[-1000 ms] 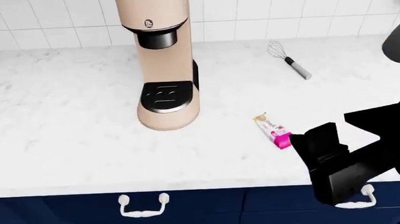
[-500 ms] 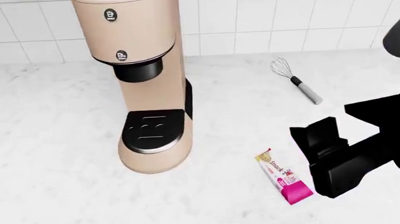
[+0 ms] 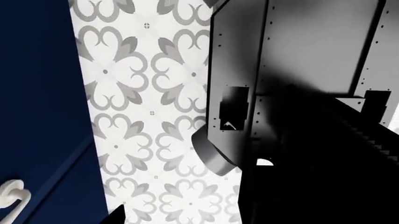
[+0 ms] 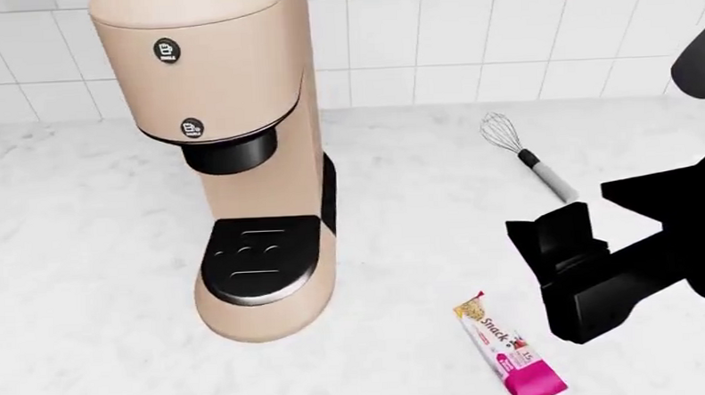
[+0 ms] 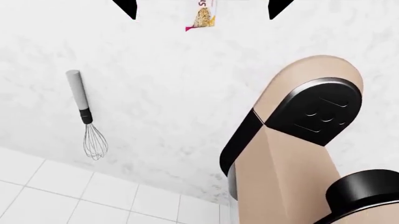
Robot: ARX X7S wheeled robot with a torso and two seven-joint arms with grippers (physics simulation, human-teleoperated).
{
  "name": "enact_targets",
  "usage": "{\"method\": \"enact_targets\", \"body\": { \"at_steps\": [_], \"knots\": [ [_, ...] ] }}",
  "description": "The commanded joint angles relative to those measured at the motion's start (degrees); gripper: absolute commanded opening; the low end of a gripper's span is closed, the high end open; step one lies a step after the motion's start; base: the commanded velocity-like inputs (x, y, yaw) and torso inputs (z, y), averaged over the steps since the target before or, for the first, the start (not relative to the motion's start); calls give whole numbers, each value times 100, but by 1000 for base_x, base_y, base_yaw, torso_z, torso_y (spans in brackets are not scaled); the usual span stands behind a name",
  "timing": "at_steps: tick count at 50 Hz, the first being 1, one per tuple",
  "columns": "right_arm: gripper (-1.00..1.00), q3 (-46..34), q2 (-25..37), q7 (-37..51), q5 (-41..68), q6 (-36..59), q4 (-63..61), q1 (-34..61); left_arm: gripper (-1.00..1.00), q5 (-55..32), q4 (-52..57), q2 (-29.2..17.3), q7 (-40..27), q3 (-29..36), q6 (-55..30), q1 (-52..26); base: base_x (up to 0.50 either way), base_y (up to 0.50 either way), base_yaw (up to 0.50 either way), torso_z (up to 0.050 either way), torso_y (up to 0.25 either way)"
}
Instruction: Pick the cereal and bar from the counter and place them in the cabinets closest to them.
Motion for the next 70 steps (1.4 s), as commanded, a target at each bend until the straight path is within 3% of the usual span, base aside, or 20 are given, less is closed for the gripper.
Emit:
{"method": "enact_targets", "body": {
  "at_steps": [1, 29, 44, 64, 70],
  "knots": [
    [100, -43, 22, -79, -63, -13, 0, -15, 100, 10, -48, 1, -7, 0, 1, 24, 0, 0, 0, 0, 0],
    [100, -46, 62, -414, -406, -5, 10, -227, 100, 13, -48, 0, -35, 13, 20, 26, 103, -38, 0, 0, 0],
    [100, -360, 687, -905, -686, -445, -745, -1451, 100, 10, -48, -1, -43, 22, 12, 25, 0, 0, 0, 0, 0],
    [100, -657, 405, -250, 151, -325, -486, -833, 100, 14, -48, -1, -16, 21, -33, 19, 0, 0, 0, 0, 0],
    [100, -756, 363, -303, -107, -285, -435, -1002, 100, 3, -48, -1, 40, 9, -50, 17, 0, 0, 0, 0, 0]
  ]
}}
